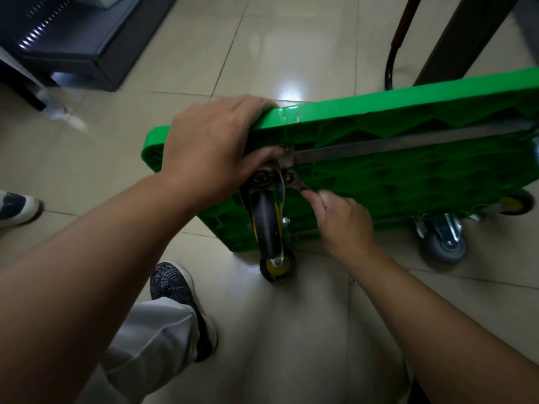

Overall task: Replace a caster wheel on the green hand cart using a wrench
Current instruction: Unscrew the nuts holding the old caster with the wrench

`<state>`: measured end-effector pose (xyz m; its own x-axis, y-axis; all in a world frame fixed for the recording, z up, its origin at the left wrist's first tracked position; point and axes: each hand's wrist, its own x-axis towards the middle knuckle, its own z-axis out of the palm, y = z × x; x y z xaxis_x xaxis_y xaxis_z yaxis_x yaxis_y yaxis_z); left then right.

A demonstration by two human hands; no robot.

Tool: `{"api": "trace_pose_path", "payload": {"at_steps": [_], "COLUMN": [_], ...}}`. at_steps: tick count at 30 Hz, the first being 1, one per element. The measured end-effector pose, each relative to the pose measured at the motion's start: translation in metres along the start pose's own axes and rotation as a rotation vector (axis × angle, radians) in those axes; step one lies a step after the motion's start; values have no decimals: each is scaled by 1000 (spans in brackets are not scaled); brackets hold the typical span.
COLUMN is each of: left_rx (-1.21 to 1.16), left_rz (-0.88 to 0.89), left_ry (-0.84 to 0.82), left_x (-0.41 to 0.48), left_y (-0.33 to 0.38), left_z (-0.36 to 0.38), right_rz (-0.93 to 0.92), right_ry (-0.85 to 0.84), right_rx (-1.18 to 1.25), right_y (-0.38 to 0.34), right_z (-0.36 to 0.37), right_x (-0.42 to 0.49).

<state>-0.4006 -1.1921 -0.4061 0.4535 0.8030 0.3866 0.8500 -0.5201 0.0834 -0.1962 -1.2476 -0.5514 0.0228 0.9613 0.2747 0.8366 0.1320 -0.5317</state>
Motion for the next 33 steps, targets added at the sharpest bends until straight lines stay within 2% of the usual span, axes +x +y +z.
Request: {"api": "trace_pose_path", "payload": {"at_steps": [2, 4, 6, 10, 12, 14, 16, 19, 22, 24, 27, 33], "left_rx": [-7, -17, -22, -23, -19, -25, -30, -28, -20, -11, 2, 16], "left_rz": [2, 0, -4, 4, 6, 4, 5, 5, 4, 1, 1, 14], "left_ry": [2, -1, -7, -12, -16, -23, -31, -30, -30, -28, -30, -17], "left_x": [-1, -1, -2, 0, 0, 0, 0, -1, 0, 1, 1, 1], "left_y": [1, 2, 3, 4, 4, 3, 2, 1, 2, 2, 1, -1], "left_z": [0, 0, -1, -3, -4, -4, -4, -3, -2, -1, 0, 2], "right_rz": [-132, -218, -293, -567, -615, -581, -514, -286, -39, 100, 156, 232], "right_ry": [-27, -196, -329, -341, -373, -399, -319, -69, -49, -35, -27, 15], "right_rx": [-279, -578, -769, -1051, -1099, -1110, -1002, -597, -102, 115, 268, 388], "right_y": [-3, -18, -41, -90, -101, -100, -78, -28, 7, 10, -2, -26], "right_z": [-31, -68, -96, -119, -120, -125, -128, -123, -89, -56, -12, 29], "right_x": [13, 32, 50, 64, 64, 64, 58, 33, 2, -13, -27, -21]}}
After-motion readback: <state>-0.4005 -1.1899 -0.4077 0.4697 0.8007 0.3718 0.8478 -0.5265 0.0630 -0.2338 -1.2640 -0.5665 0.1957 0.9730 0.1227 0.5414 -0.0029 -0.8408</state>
